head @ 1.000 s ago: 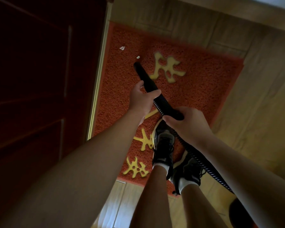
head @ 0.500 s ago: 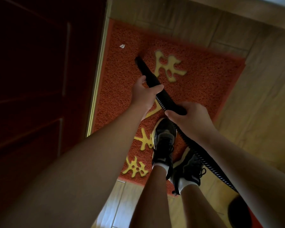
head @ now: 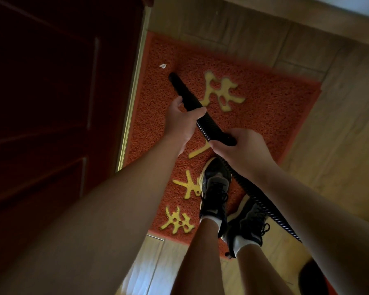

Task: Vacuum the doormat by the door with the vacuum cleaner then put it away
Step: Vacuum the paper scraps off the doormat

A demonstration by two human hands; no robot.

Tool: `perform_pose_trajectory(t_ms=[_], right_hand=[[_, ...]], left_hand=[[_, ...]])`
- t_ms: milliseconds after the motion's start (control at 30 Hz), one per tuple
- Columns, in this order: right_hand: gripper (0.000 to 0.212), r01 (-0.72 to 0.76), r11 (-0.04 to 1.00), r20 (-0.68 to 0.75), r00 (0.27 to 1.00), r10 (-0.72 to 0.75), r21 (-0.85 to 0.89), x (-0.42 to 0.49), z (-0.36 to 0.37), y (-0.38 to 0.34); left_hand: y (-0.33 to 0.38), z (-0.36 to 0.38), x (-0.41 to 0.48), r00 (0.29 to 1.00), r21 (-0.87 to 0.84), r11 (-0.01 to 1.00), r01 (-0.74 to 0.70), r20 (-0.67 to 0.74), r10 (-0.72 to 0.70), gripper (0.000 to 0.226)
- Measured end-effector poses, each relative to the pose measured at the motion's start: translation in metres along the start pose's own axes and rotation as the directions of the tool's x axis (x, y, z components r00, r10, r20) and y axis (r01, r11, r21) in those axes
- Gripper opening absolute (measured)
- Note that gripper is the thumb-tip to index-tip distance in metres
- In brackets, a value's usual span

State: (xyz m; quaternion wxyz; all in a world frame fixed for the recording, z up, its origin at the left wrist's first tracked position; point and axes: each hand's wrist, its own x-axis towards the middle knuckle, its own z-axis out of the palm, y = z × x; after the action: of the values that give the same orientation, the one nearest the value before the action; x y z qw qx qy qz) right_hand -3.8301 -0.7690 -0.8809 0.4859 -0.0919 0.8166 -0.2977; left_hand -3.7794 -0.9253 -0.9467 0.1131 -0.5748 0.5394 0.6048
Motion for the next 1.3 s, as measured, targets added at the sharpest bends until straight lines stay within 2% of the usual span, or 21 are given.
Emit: perform_pose_trajectory(t_ms=[200,467,733,900,1033,1300], right_hand=[[0.032,0.018,1.000,0.010,1.000,-0.018,-0.004,0.012,-0.001,-0.010],[0.031,0.040,0.999,0.012,0.999,-0.039,-0.025,0.020,0.001,-0.012],[0.025,0.043,0.999,0.014,0.999,-0.043,-0.009,0.015,0.007,-0.011],[0.032,0.043,0.999,0.010,0.999,-0.042,-0.022,0.006,0.016,-0.005],[0.033,0.051,0.998,0.019,0.999,-0.051,-0.023,-0.010,0.026,0.004],[0.032,0.038,0.998,0.071,0.997,-0.035,-0.040,-0.033,0.047,0.016]], left_hand=[[0.011,-0.003,0.010,1.000,-0.005,1.000,-0.026,-0.012,0.026,0.053],[0.011,-0.006,0.018,0.999,-0.017,0.999,-0.031,0.006,0.031,0.058],[0.006,-0.009,0.014,0.999,-0.019,0.999,-0.038,-0.009,0.038,0.052],[-0.006,-0.012,0.004,1.000,-0.009,1.000,-0.015,-0.019,0.014,0.056],[-0.022,-0.014,-0.009,1.000,0.010,1.000,-0.005,-0.023,0.005,0.049],[-0.055,-0.026,-0.034,0.997,-0.019,0.998,0.056,-0.047,-0.057,0.059]])
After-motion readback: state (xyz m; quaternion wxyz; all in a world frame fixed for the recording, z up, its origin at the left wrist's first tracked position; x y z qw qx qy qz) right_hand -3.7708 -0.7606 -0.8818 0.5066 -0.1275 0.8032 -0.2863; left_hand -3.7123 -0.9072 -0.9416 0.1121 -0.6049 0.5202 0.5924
